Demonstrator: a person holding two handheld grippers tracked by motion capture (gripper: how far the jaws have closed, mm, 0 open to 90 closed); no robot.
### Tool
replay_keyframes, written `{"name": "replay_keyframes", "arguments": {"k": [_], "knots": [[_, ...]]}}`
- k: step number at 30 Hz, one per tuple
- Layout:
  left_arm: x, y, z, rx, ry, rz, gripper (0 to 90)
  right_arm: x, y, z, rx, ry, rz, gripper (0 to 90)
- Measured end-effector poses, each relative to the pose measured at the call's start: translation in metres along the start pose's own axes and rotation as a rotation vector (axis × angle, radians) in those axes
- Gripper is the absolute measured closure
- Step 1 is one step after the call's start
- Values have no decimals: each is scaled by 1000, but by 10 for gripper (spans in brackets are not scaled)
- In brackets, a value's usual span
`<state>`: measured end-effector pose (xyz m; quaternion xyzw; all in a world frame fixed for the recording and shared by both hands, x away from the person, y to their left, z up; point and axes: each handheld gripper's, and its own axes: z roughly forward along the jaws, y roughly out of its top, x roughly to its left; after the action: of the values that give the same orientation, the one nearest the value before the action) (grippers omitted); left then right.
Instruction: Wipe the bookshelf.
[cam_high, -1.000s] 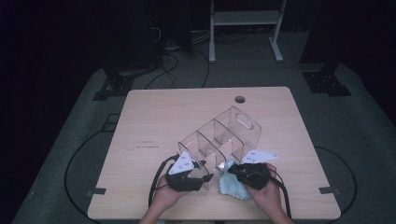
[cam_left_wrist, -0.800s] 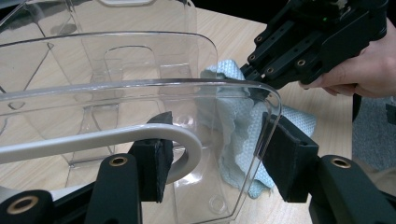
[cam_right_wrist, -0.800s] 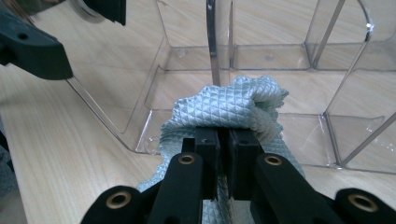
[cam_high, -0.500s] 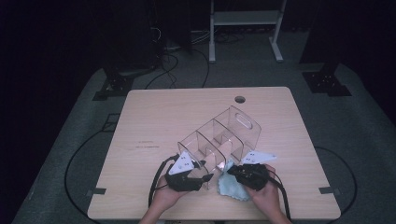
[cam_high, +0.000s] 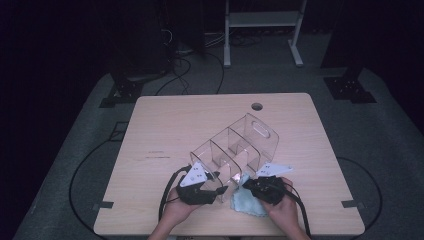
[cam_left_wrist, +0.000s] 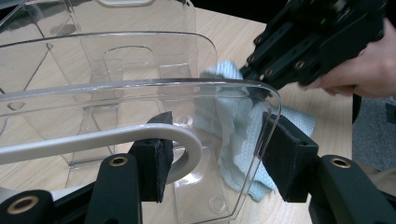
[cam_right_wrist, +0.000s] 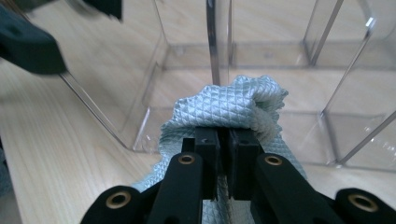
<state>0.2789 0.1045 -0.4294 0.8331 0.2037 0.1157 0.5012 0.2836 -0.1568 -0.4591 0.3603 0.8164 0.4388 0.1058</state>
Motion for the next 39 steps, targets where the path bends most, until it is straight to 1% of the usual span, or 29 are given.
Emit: {"name": "replay_keyframes", "arguments": {"k": [2,5,6,7,8,10,12,14,15,19,21,22,24,25,26,28,29,31,33,34,35,37,39], "knots": [[0,0,0,1,1,-1,462,-1,-5,7,30,0,5,843],[0,0,0,0,0,-1,462,-4,-11,17,93,4,3,842],[1,0,-1,-1,0,-2,462,-5,-12,17,96,8,12,842],[1,0,-1,-1,-1,-2,462,-5,-11,17,95,7,13,842],[1,0,-1,-1,0,-1,462,-3,-9,15,90,-1,-5,843],[1,0,-1,-2,-1,-2,462,0,-3,7,51,-10,-17,843],[1,0,0,-2,0,-1,462,1,0,3,30,-7,-18,843],[0,0,0,-1,0,1,462,0,-1,3,26,0,-11,843],[0,0,0,0,0,0,462,-2,-2,5,27,8,-2,843],[0,0,0,1,4,1,462,-6,-12,17,81,17,27,843],[0,0,-1,-2,1,-4,462,-6,-11,16,85,17,28,842],[0,0,0,-1,1,-2,462,-4,-8,14,79,9,16,843],[0,0,0,-2,0,-1,462,-2,-3,6,44,3,2,843],[1,0,0,-2,0,-1,463,-1,1,2,21,6,-1,843],[1,0,0,-2,0,-1,463,-1,2,0,10,9,2,843],[0,0,0,-1,1,2,463,-1,1,0,3,12,4,843],[0,0,0,-1,0,1,463,-2,0,1,6,14,10,843],[0,0,0,-1,2,1,463,-4,-5,8,36,16,17,843],[0,0,0,-1,3,0,462,-6,-10,13,64,23,35,843],[0,0,0,-3,0,-3,463,-6,-9,13,64,28,43,843],[0,0,0,-1,-1,-2,463,-6,-7,11,63,24,38,843],[0,0,0,-4,0,0,463,-3,-1,2,21,22,30,843],[0,0,0,-4,-2,0,463,-1,6,-6,-21,15,8,843]]}}
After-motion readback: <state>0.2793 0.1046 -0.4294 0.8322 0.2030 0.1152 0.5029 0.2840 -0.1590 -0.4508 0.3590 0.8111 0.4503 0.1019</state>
